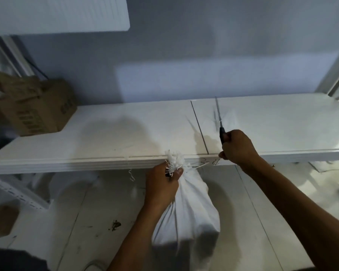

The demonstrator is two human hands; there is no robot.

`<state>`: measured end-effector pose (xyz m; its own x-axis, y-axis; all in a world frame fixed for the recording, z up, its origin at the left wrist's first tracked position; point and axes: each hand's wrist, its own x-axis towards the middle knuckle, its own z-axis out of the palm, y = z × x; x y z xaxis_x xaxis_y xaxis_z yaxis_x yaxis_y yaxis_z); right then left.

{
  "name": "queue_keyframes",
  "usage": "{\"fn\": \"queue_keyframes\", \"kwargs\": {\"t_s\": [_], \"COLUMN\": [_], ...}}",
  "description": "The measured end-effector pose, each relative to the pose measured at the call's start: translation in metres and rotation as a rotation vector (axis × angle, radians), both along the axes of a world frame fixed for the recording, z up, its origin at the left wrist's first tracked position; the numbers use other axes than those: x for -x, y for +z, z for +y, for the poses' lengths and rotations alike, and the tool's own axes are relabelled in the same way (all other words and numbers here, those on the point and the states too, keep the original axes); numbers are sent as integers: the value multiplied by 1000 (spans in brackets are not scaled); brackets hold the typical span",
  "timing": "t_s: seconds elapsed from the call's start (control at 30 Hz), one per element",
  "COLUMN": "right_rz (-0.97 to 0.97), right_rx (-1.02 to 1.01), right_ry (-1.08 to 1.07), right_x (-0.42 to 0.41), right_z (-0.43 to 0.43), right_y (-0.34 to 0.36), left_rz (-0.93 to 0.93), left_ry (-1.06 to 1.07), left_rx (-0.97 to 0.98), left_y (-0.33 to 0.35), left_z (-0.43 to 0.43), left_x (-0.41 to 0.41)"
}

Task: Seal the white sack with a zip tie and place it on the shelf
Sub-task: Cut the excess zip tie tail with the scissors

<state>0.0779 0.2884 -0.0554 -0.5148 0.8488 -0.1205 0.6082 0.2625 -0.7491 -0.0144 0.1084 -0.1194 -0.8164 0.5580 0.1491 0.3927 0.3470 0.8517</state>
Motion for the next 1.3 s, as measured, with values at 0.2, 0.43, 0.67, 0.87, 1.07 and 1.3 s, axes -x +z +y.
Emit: {"fn": "queue_keyframes", "kwargs": {"t_s": [0.2, 0.43, 0.67, 0.87, 1.07, 1.3], "right_rz": [329, 498, 340, 305, 383, 364], "right_rx": [57, 379, 222, 224, 302, 276], "right_ry": [-54, 99, 251, 323, 347, 334], "right_x": [-40, -80, -53, -40, -44, -49], "right_z": [-46, -117, -163, -169, -168, -166], "right_y": [48, 75, 76, 74, 70, 70], "left_rz": [-61, 33, -63, -173, -379, -529], "left_ry": [19, 18, 29, -17, -38, -79], "left_rx": [-52, -110, -247, -363, -424, -466], "left_y": [46, 127, 149, 151, 152, 153], "left_z": [-20, -44, -71, -72, -68, -67], "left_x": [-6, 3, 22, 33, 33, 25]}}
